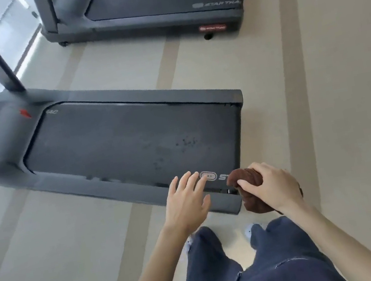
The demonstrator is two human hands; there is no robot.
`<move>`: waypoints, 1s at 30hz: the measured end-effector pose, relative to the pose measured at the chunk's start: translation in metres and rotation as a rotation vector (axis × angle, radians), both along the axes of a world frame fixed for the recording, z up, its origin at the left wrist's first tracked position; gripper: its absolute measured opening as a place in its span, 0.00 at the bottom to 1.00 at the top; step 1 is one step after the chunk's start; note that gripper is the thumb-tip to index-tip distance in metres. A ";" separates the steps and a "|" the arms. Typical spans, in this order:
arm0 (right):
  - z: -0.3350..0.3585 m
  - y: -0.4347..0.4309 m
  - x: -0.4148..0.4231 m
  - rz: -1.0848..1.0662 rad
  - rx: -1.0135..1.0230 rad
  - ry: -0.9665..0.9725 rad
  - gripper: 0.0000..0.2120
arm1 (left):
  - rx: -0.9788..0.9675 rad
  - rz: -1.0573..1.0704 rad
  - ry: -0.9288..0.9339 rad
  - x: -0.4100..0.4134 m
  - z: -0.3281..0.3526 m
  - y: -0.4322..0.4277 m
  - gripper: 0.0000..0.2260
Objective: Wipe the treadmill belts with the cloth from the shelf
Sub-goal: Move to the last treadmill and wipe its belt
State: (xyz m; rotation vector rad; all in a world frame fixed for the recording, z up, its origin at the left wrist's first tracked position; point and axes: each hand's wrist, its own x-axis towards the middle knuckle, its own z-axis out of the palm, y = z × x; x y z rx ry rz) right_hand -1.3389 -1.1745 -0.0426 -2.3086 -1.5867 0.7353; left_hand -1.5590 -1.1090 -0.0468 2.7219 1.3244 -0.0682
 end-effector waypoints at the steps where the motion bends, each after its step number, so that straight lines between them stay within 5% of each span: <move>1: -0.002 -0.003 -0.014 -0.057 0.004 0.008 0.15 | -0.018 -0.015 -0.001 -0.013 -0.002 0.007 0.19; 14: -0.051 0.005 -0.097 -0.480 0.034 0.124 0.11 | -0.113 -0.252 0.004 -0.090 -0.075 0.065 0.22; 30: -0.341 0.053 -0.064 -0.458 0.017 0.059 0.13 | -0.188 -0.227 0.098 -0.060 -0.375 0.112 0.22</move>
